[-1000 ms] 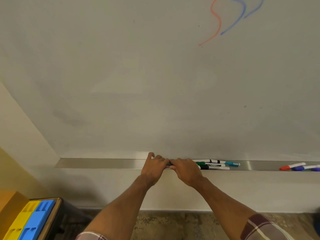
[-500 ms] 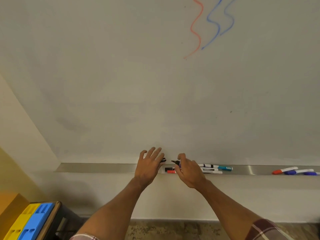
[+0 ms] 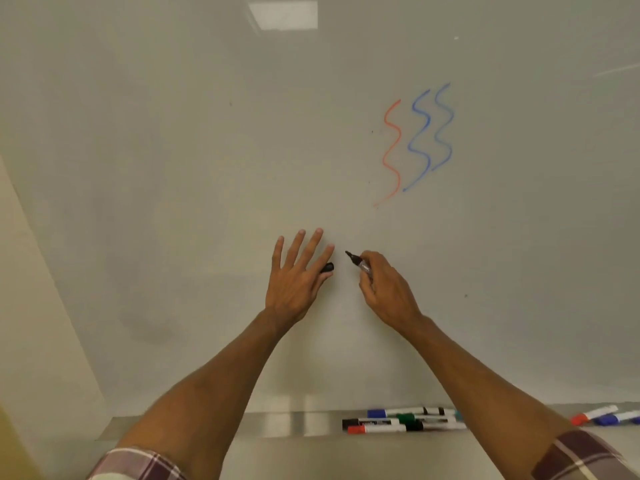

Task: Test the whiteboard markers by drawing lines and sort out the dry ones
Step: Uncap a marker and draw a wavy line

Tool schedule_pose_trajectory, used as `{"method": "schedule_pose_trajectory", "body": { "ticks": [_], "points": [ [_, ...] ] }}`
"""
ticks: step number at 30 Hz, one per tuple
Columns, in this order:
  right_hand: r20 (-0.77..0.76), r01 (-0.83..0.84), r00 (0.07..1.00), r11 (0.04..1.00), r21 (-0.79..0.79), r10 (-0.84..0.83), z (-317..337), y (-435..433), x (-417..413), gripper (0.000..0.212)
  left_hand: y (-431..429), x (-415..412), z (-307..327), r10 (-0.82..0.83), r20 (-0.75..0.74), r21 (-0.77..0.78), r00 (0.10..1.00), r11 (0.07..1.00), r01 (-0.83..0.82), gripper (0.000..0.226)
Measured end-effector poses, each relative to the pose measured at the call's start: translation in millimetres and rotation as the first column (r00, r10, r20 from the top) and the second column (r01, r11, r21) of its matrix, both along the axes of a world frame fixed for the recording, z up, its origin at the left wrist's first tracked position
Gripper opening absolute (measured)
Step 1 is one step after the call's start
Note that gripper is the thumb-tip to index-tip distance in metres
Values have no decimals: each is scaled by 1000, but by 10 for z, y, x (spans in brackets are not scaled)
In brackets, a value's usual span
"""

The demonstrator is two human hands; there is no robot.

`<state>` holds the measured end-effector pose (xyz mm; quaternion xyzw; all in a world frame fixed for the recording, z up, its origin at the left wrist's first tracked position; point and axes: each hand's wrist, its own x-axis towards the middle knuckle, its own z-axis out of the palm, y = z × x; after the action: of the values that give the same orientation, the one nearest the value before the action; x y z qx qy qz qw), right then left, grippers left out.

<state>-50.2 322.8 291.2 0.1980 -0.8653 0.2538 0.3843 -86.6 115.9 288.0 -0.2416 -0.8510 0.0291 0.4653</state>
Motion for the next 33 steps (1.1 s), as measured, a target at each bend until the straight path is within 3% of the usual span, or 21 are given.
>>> {"method": "schedule_pose_trajectory", "body": {
  "ticks": [6, 14, 21, 30, 33],
  "points": [
    [-211, -84, 976, 984, -154, 50, 867, -56, -180, 24, -48, -270, 1003, -4, -159, 32, 987, 999, 9, 52],
    [-456, -102, 888, 992, -73, 58, 1619, -66, -316, 28, -35, -549, 1888, -45, -283, 69, 958, 995, 68, 56],
    [-475, -193, 871, 977, -94, 126, 1897, -64, -449, 47, -99, -788, 2084, -118, -373, 87, 920, 983, 162, 51],
    [-633, -173, 774, 955, -241, -20, 2086, -137, -476, 22, -72, -850, 2079, -109, -464, 86, 879, 982, 167, 48],
    [-593, -182, 803, 919, -349, -66, 2107, -155, -489, 19, -72, -858, 2064, -114, -467, 83, 877, 982, 172, 48]
  ]
}}
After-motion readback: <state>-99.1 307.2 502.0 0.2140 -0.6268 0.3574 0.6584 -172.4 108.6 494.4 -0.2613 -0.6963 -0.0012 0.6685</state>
